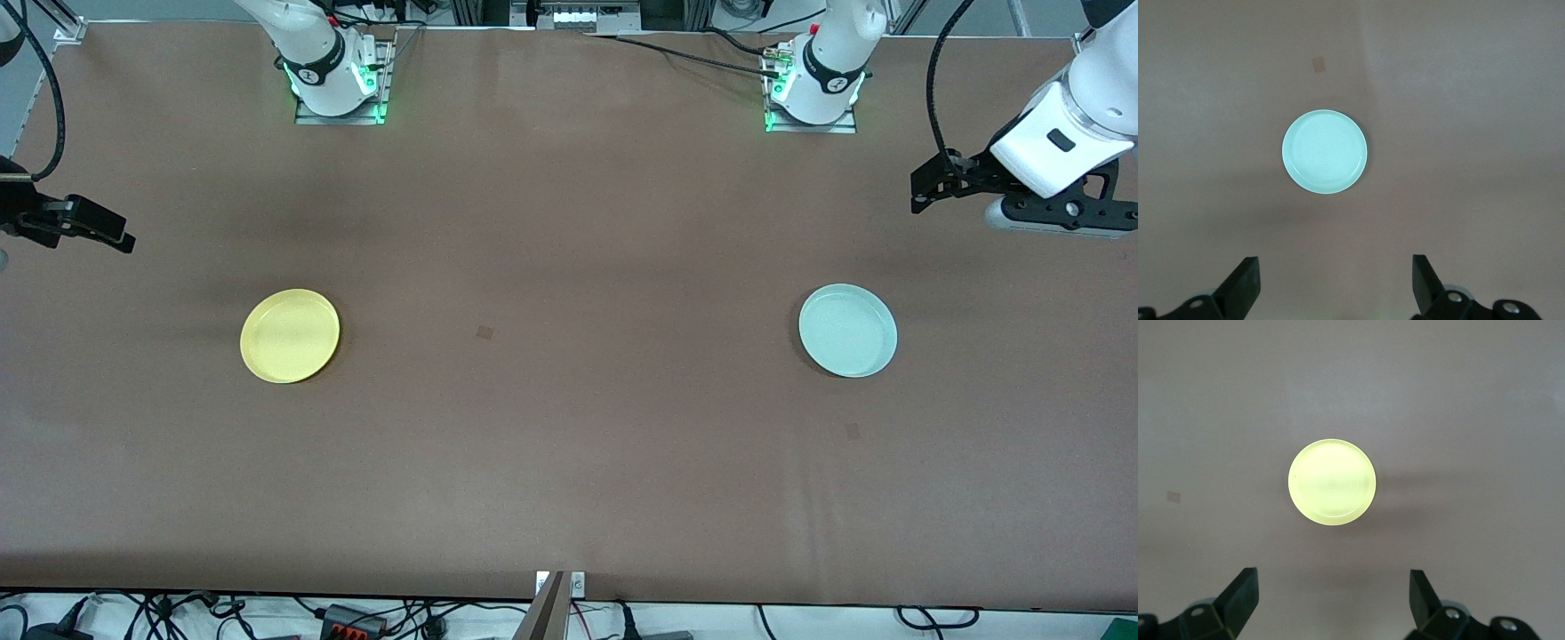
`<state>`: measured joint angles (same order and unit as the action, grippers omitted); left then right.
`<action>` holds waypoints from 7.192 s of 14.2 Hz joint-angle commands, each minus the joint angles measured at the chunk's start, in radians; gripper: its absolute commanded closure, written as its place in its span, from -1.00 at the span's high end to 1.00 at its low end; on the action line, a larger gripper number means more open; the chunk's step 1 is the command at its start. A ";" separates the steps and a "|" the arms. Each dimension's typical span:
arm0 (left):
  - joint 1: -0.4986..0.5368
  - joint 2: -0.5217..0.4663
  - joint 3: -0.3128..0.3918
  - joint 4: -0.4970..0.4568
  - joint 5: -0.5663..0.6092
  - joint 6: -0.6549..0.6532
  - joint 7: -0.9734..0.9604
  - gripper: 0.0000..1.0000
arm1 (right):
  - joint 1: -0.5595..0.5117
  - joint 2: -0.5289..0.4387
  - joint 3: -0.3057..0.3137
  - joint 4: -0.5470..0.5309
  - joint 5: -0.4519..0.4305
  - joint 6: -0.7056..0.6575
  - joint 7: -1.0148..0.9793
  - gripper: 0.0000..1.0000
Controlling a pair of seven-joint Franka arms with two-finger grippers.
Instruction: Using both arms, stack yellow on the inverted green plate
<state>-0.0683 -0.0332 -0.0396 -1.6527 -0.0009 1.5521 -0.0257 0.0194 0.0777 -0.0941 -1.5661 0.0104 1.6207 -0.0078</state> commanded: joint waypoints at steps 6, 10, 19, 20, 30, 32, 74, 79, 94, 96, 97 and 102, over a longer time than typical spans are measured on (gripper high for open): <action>0.001 0.004 -0.002 0.024 0.018 -0.012 0.004 1.00 | -0.006 -0.019 -0.007 -0.015 -0.006 0.002 -0.012 1.00; 0.004 0.012 0.001 0.030 0.004 -0.012 0.004 1.00 | -0.006 -0.018 -0.007 -0.012 -0.006 0.004 -0.012 1.00; 0.090 0.301 0.015 0.218 -0.027 -0.026 0.029 1.00 | -0.006 -0.019 -0.007 -0.012 -0.020 -0.001 -0.012 1.00; 0.099 0.318 0.015 0.221 -0.022 -0.024 0.030 1.00 | -0.006 -0.019 -0.007 -0.012 -0.020 -0.001 -0.012 1.00; 0.182 0.409 0.014 -0.117 0.068 0.235 0.141 1.00 | -0.006 -0.009 -0.006 -0.017 -0.020 -0.004 -0.012 1.00; 0.194 0.404 0.014 -0.191 0.068 0.328 0.171 1.00 | -0.003 -0.009 -0.006 -0.022 -0.018 -0.007 -0.012 1.00; -0.193 0.457 -0.043 0.094 0.454 0.157 -0.248 -0.98 | -0.042 0.511 -0.006 -0.022 -0.010 0.205 -0.011 1.00; -0.405 0.593 -0.042 0.194 0.622 -0.078 -0.672 -0.98 | -0.067 0.631 -0.006 -0.022 0.008 0.281 -0.011 1.00; -0.587 0.754 -0.039 0.252 0.687 -0.179 -0.988 -0.98 | -0.085 0.657 -0.004 -0.032 0.008 0.266 -0.057 -0.85; -0.587 0.753 -0.039 0.255 0.687 -0.179 -0.985 -0.98 | -0.082 0.654 -0.001 -0.028 0.007 0.257 -0.057 -1.00; -0.587 0.748 -0.039 0.257 0.687 -0.179 -0.984 -0.98 | -0.079 0.651 -0.001 -0.023 0.005 0.249 -0.060 -1.00; -0.617 0.750 -0.043 0.295 0.685 -0.181 -1.000 -0.98 | -0.072 0.553 -0.004 0.089 -0.019 0.081 -0.132 -1.00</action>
<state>-0.6621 0.7055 -0.0873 -1.3933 0.6665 1.3963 -1.0117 -0.0509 0.6881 -0.1017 -1.5254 0.0036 1.7861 -0.0988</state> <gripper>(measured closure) 0.960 0.965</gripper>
